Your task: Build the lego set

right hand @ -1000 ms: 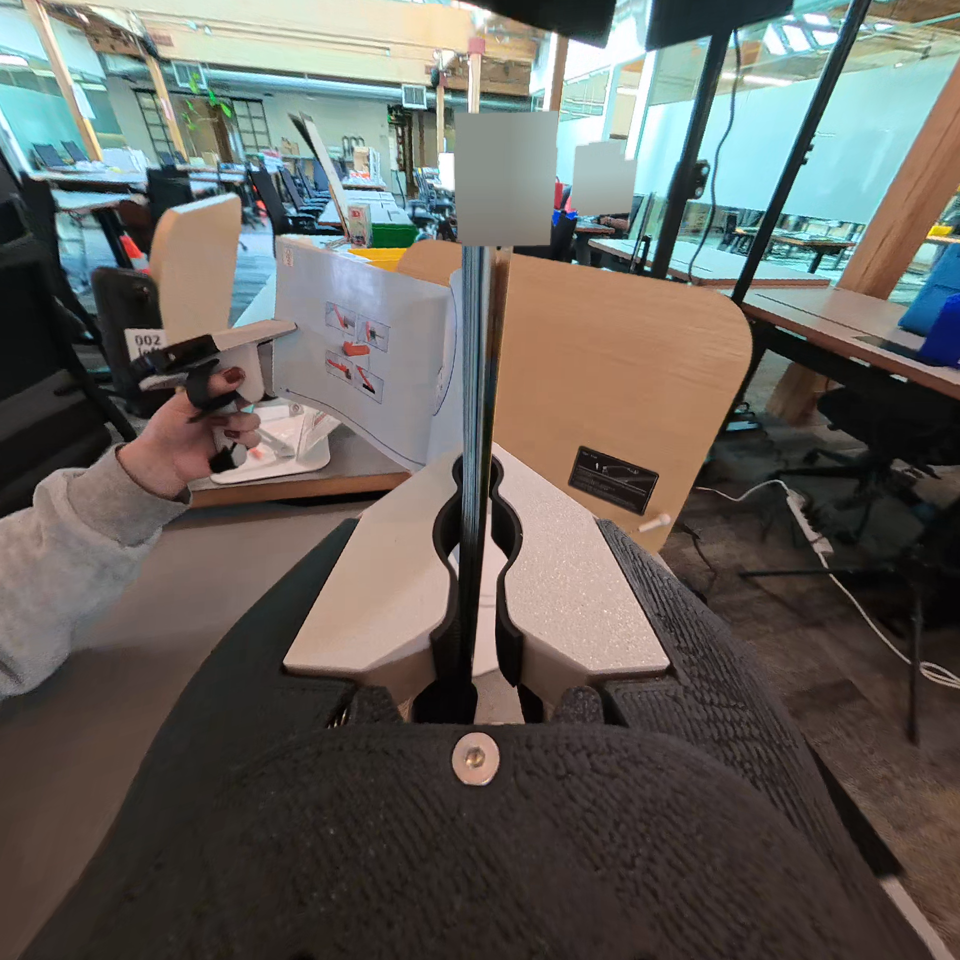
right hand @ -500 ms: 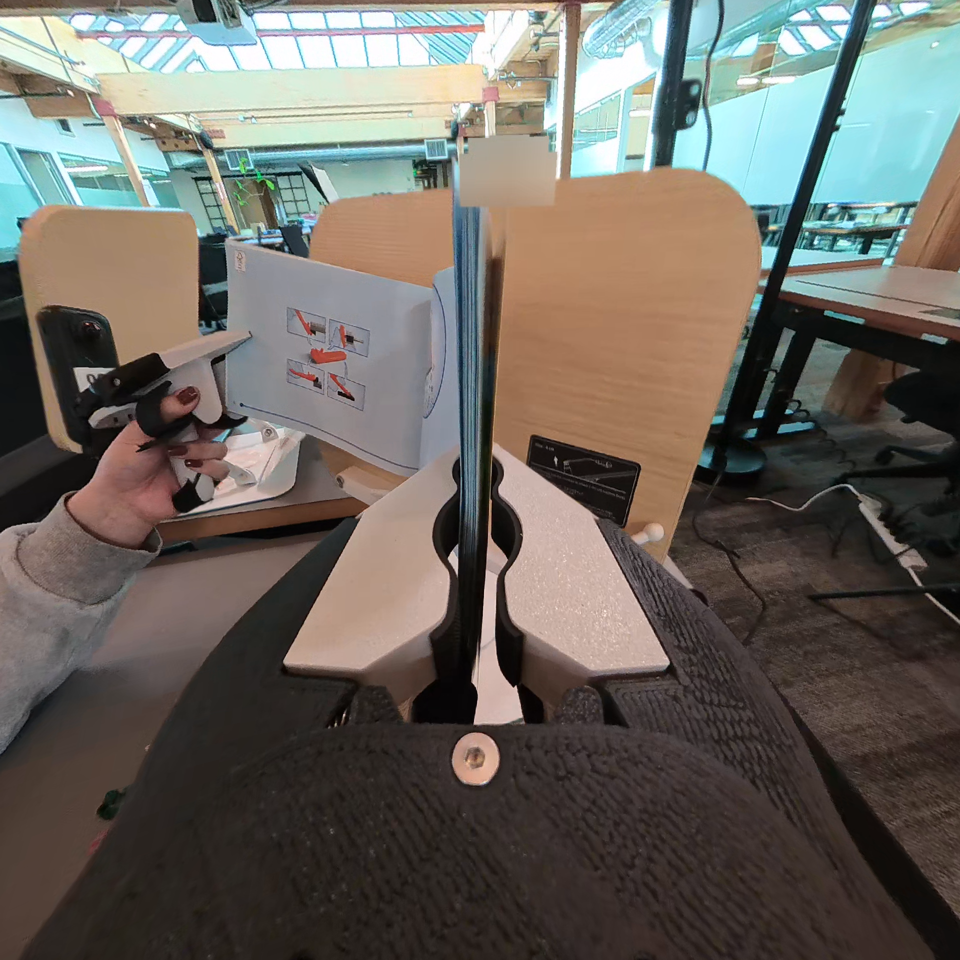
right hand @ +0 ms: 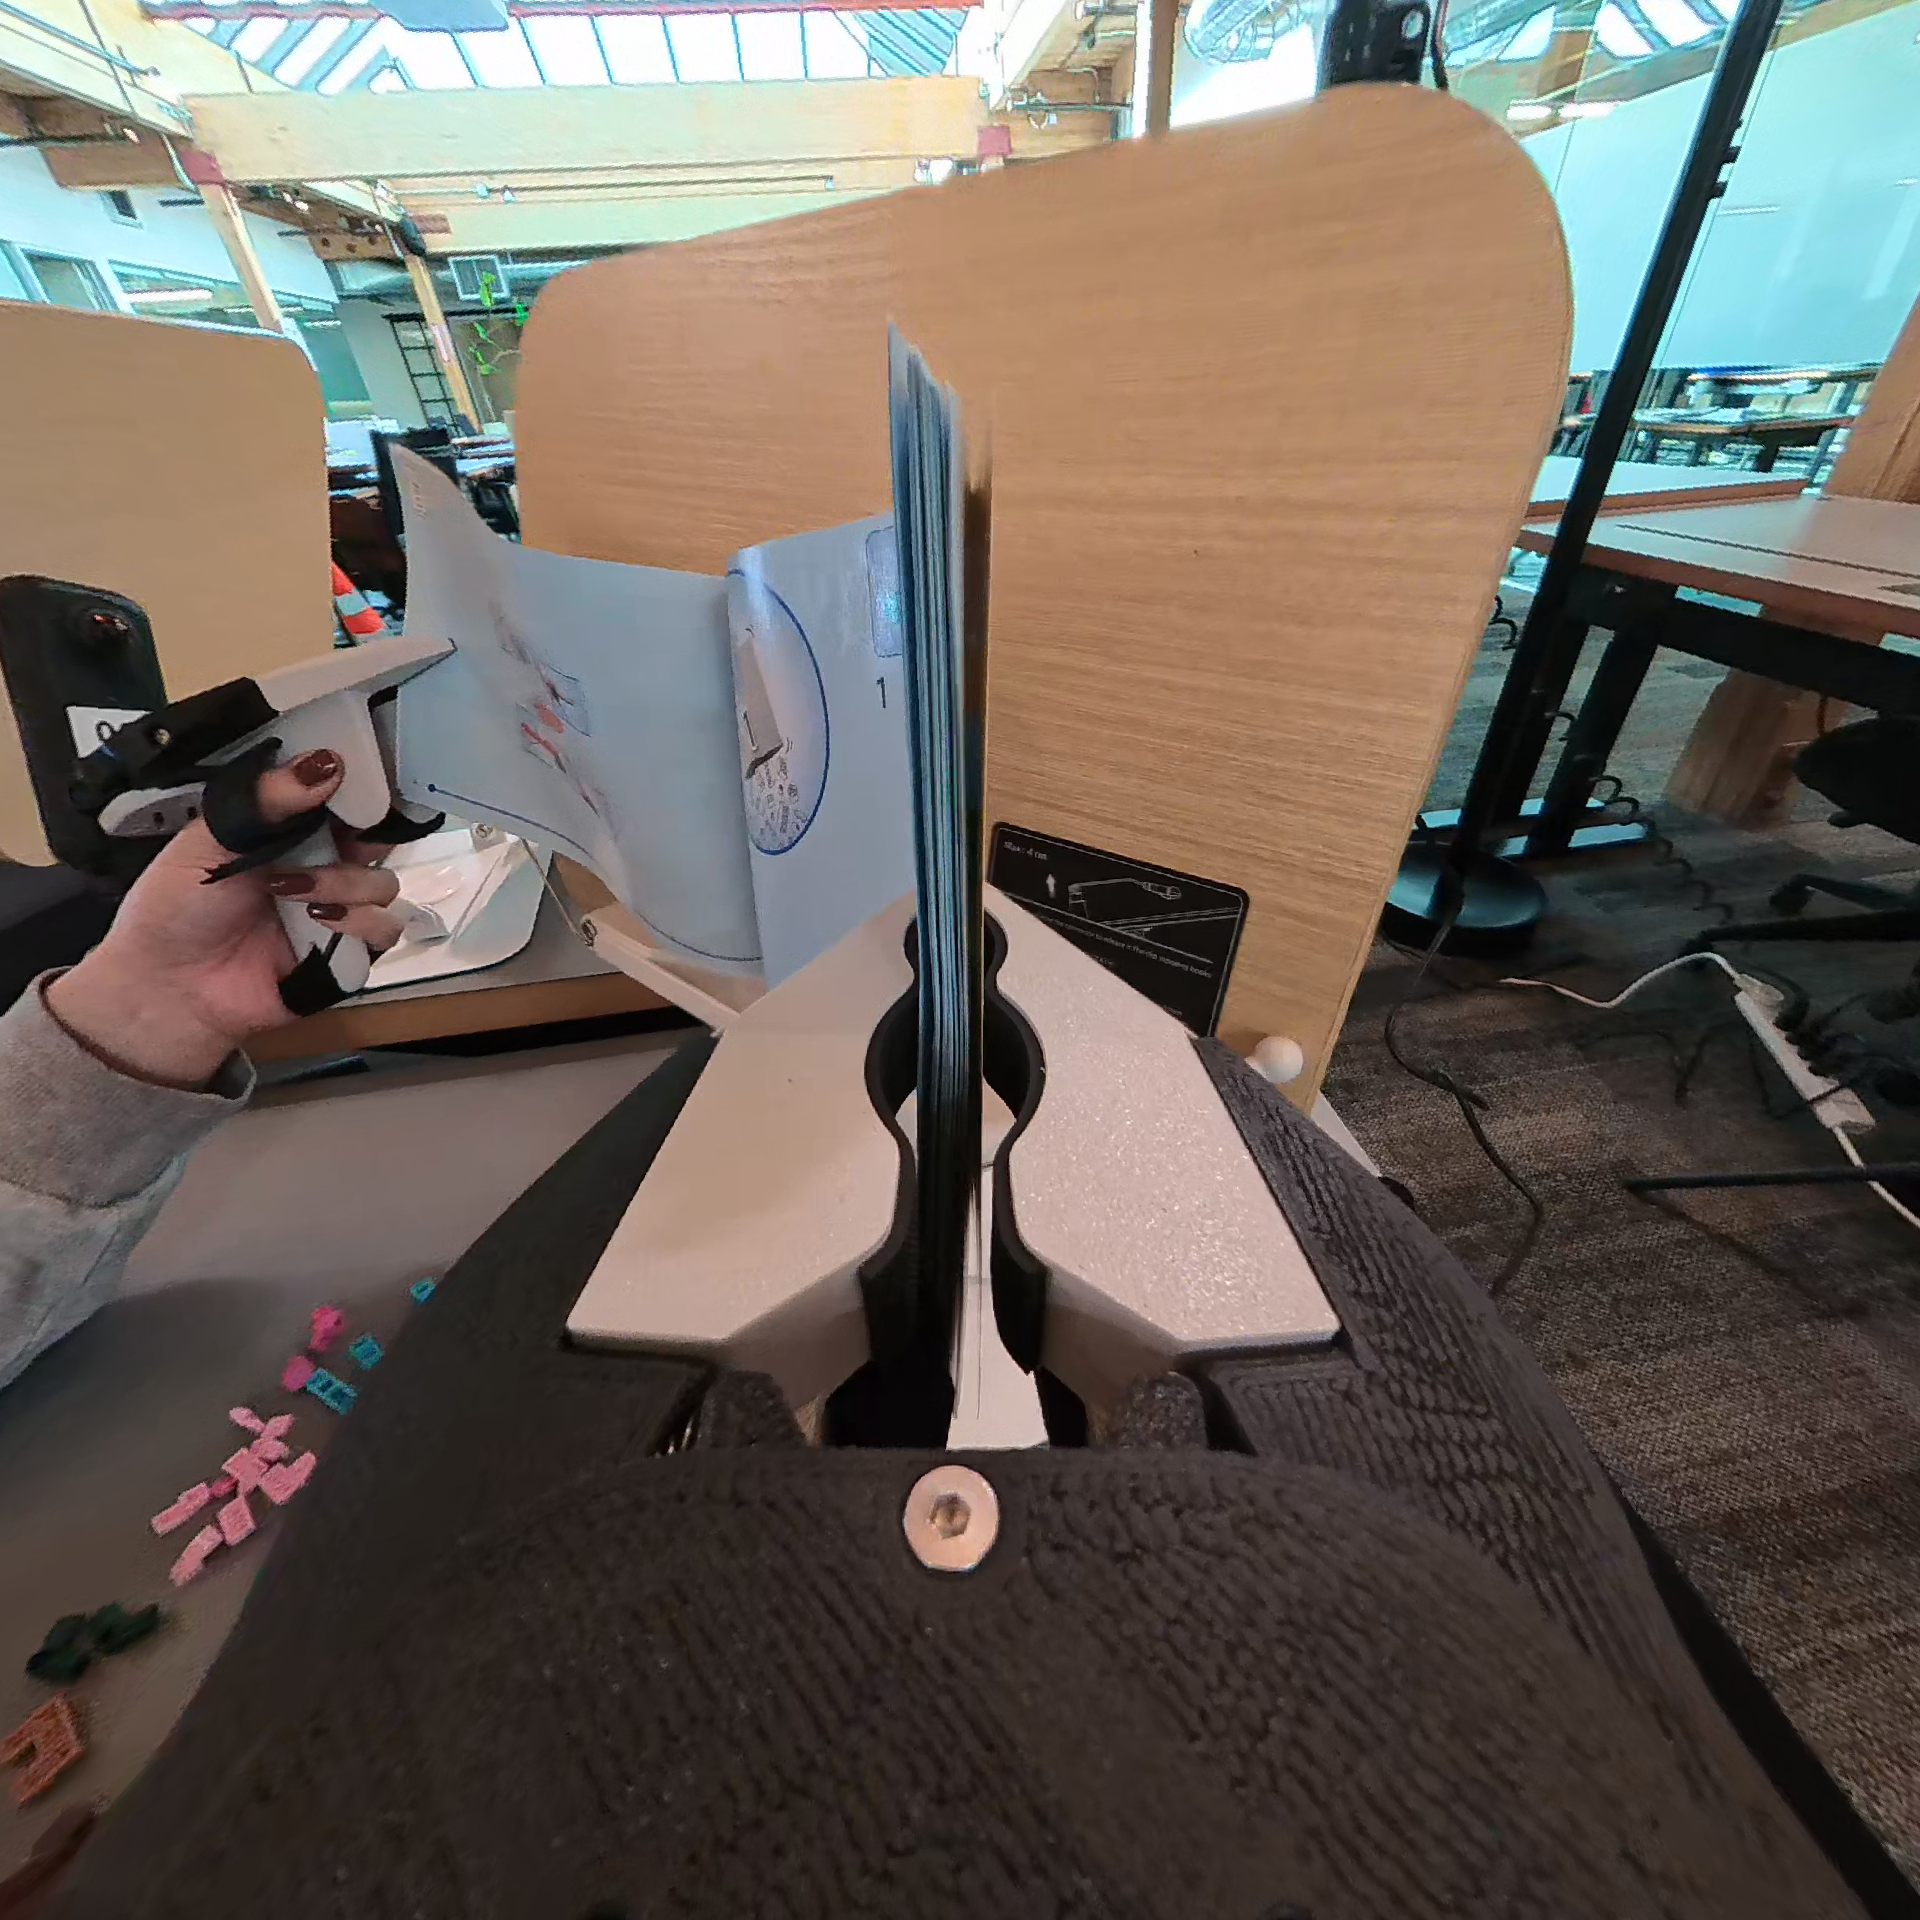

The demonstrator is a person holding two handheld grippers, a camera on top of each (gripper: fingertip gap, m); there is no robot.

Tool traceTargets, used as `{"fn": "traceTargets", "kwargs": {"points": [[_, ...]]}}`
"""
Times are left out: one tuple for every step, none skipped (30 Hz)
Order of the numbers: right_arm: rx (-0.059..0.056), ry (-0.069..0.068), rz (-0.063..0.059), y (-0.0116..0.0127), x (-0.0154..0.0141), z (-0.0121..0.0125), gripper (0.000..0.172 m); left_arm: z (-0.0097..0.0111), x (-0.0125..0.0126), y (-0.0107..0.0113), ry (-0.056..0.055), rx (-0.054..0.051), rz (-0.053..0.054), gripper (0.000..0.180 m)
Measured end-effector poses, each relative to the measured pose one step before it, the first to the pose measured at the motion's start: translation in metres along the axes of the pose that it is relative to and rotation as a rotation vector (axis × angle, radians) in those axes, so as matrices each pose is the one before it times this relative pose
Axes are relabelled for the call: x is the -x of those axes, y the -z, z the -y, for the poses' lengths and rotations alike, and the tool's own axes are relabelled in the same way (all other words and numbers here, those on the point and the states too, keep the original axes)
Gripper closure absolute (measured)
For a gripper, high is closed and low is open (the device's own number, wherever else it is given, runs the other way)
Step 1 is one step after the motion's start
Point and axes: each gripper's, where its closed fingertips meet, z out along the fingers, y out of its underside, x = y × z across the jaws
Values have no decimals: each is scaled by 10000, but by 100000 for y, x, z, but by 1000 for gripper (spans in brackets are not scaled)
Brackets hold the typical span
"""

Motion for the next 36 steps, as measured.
{"fn": "traceTargets", "kwargs": {"points": [[-10, -44, -27, -109, -189, -83, 172, -25, 221, 76, -8, -15, 140, 180], [-16, -59, -18, -112, -181, -93, 172, 22, 178, 92, 24, -35, 120, 180], [-17, -72, -12, -100, -164, -111, 172, 59, 151, 113, 39, -41, 117, 180], [-10, -83, -12, -110, -160, -129, 172, 44, 142, 106, 30, -26, 120, 180], [3, -68, -22, -109, -179, -145, 172, 43, 96, 90, 46, -18, 101, 180], [11, -46, -36, -108, -172, -149, 172, 13, 14, 56, 91, 7, 42, 180], [18, -31, -45, -103, -194, -148, 172, -29, -77, 12, 127, 56, -38, 180], [21, -30, -43, -82, -182, -153, 172, -104, 12, -14, 155, 104, 14, 180], [4, -39, -27, -73, -158, -119, 172, -93, 81, -2, 119, 58, 76, 180], [-14, -61, -14, -70, -136, -83, 172, -67, 64, 9, 65, 7, 75, 180], [-9, -67, -27, -53, -134, -82, 172, -76, 47, -17, 28, 7, 69, 180], [4, -44, -42, -45, -155, -70, 172, -93, 82, -24, 11, 15, 86, 180], [24, -15, -43, -43, -125, -82, 172, -34, 68, 3, 7, -19, 86, 180], [28, 9, -40, -19, -111, -52, 172, 25, 75, 28, 14, -71, 82, 180], [27, 9, -41, -15, -89, -43, 172, 35, 51, 22, 23, -63, 55, 180], [26, 0, -24, -8, -63, -31, 172, 11, 70, 33, 34, -42, 53, 180], [20, -6, -16, 2, -32, -16, 172, 22, 93, 43, 38, -52, 67, 180], [13, -5, -21, -3, -39, -5, 171, 33, 109, 62, 29, -75, 74, 180], [23, -2, -27, 4, -34, -2, 172, 14, 90, 57, 12, -54, 59, 180], [24, 7, -22, -10, -20, -4, 171, -20, 72, 26, 15, -29, 48, 180], [21, 8, -17, -13, -14, 1, 171, 6, 79, 37, 23, -37, 52, 180], [20, 3, -14, -14, -6, 3, 171, 24, 61, 39, -9, -32, 50, 180], [11, 2, -10, -7, -1, -6, 171, 27, 62, 40, -46, -23, 52, 180], [15, 2, -14, -5, -8, -21, 171, 49, 67, 27, -36, -18, 51, 180], [24, 5, -14, -13, -13, -43, 171, 99, 49, 64, -1, -57, 37, 180], [22, 2, 7, -15, 18, -50, 171, 161, 27, 69, 32, -88, 17, 180], [27, -15, 11, -12, 21, -65, 171, 142, 52, 68, 28, -69, 21, 180], [29, -22, 10, -17, 17, -66, 171, 84, 92, 52, -18, -30, 50, 180], [24, -21, 4, -8, 21, -73, 171, 21, 105, 28, -18, -6, 55, 180], [16, -23, -5, 2, 13, -42, 171, 10, 42, 15, 35, -15, 18, 180], [13, -23, 3, 0, 39, -30, 171, -24, -10, 1, 47, 0, -11, 180], [26, -26, -8, 18, 22, -28, 171, -65, 18, -10, 26, 19, 1, 180], [29, -9, -18, 12, 19, -24, 171, -42, 71, 21, -2, 9, 34, 180], [27, 25, -22, 30, 26, -17, 171, -28, 104, 36, -10, 8, 48, 180], [42, 52, -19, 22, 20, -18, 171, -6, 83, 47, -3, 2, 30, 180], [51, 68, -27, 20, 17, -31, 171, 22, 48, 55, 16, -8, 8, 180]]}}
